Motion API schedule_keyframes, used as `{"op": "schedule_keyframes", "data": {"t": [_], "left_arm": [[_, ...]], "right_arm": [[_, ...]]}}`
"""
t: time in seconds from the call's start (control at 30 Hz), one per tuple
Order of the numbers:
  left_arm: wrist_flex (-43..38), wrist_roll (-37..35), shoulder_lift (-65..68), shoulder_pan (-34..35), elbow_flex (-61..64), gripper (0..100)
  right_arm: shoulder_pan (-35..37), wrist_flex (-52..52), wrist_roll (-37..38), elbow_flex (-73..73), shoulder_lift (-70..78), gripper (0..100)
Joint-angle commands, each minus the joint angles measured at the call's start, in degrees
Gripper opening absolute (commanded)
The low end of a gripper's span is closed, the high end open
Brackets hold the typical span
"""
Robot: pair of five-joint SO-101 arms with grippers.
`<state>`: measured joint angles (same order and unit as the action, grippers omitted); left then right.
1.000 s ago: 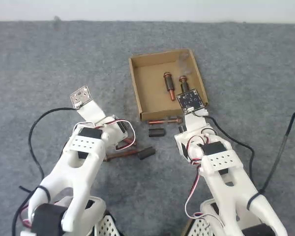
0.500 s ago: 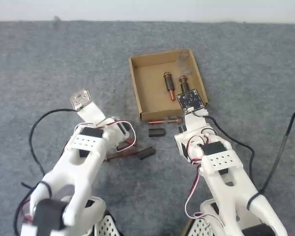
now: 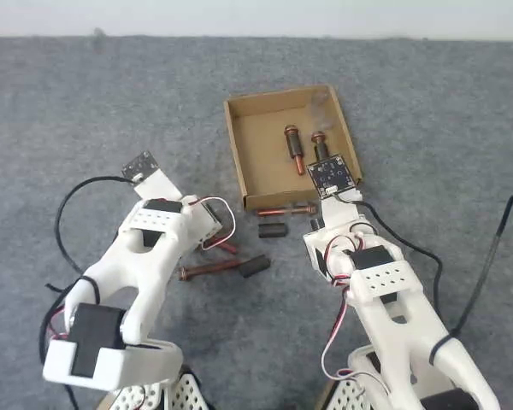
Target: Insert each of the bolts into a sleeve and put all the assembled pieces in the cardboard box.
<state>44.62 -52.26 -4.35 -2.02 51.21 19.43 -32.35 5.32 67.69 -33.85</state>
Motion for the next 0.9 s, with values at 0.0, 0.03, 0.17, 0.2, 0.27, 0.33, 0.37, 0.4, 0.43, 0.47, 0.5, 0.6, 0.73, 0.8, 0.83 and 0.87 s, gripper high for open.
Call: {"op": "schedule_keyframes", "data": {"t": [0.0, 0.03, 0.17, 0.2, 0.27, 0.33, 0.37, 0.4, 0.43, 0.47, 0.5, 0.6, 0.73, 0.8, 0.83, 0.87], "left_arm": [[0.18, 2.55, 0.09, 0.62, -2.33, 1], [0.18, 2.81, 0.09, 0.62, -2.42, 2], [-1.58, 2.64, 0.00, 1.41, -2.86, 1], [-2.81, 2.46, 0.00, 2.64, -3.03, 1], [-5.80, 0.00, 0.00, 6.59, -3.65, 1], [-9.58, -2.73, 0.00, 11.08, -4.09, 1], [-12.04, -3.52, 0.09, 12.92, -4.00, 1], [-14.24, -4.04, 0.26, 14.33, -3.82, 1], [-15.65, -4.22, 0.09, 15.30, -3.47, 1], [-16.53, -4.40, 0.09, 15.82, -3.30, 1], [-16.79, -4.57, 0.09, 15.91, -3.12, 1], [-16.70, -4.40, 0.09, 15.74, -3.03, 1], [-16.70, -4.31, 0.09, 15.74, -2.95, 1], [-16.70, -4.22, 0.09, 15.74, -2.95, 1], [-16.70, -4.22, 0.09, 15.82, -2.95, 1], [-16.70, -4.22, 0.09, 15.82, -2.95, 1]], "right_arm": [[-0.84, 1.19, -0.35, -0.62, -2.77, 0.7], [-0.84, 1.19, -0.35, -0.62, -2.77, 0.7], [-0.84, 1.19, -0.35, -0.62, -2.77, 0.7], [-0.84, 1.19, -0.35, -0.62, -2.77, 0.7], [-0.84, 1.19, -0.35, -0.62, -2.77, 0.7], [-0.84, 1.19, -0.35, -0.62, -2.77, 0.7], [-0.84, 1.19, -0.35, -0.62, -2.77, 0.7], [-0.84, 1.19, -0.35, -0.62, -2.77, 0.7], [-0.84, 1.19, -0.35, -0.62, -2.77, 0.7], [-0.84, 1.19, -0.35, -0.62, -2.77, 0.7], [-0.84, 1.19, -0.35, -0.62, -2.77, 0.7], [-0.84, 1.19, -0.35, -0.62, -2.77, 0.7], [0.40, 1.19, -0.35, -0.44, -2.77, 0.7], [2.24, 3.12, -0.35, 0.88, -2.77, 0.9], [3.47, 5.49, -0.35, 2.02, -2.77, 0.9], [4.44, 8.92, -0.35, 3.43, -2.77, 0.9]]}}
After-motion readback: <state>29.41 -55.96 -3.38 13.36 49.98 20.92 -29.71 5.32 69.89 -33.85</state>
